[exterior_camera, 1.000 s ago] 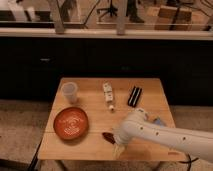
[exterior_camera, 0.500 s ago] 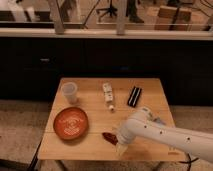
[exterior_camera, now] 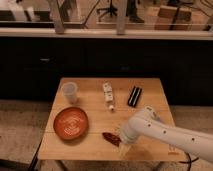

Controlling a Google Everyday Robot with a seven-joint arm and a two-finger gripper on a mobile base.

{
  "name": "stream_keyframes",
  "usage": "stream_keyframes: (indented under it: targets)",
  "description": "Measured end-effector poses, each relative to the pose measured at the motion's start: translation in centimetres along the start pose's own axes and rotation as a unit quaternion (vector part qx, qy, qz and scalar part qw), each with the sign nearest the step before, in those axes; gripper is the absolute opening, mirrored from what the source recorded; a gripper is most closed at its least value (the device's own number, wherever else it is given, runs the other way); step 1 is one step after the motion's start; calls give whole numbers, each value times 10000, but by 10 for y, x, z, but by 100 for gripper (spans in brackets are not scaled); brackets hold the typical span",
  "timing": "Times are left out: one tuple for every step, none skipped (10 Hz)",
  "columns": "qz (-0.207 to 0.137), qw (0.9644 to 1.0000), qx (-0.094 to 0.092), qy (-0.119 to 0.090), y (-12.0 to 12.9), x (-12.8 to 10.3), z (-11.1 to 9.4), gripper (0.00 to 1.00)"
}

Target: Drag the pepper across the table

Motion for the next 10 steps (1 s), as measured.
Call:
stream_keyframes:
  targets:
    - [13, 10000, -18, 3, -1, -1, 4, 80]
    - [19, 10000, -26, 4, -1, 0, 9, 80]
    - [29, 10000, -23, 3, -2, 1, 15, 80]
    - [42, 10000, -27, -6, -3, 1, 16, 80]
    - [63, 10000, -42, -14, -3, 2, 18, 78]
    - [56, 9999, -82, -30, -5, 1, 20, 67]
    - [56, 9999, -131, -37, -6, 1, 22, 58]
    - [73, 9998, -175, -39, -7, 1, 24, 47]
    - [83, 9997, -208, -32, -8, 1, 26, 39]
    - [92, 9997, -240, -24, -8, 1, 27, 30]
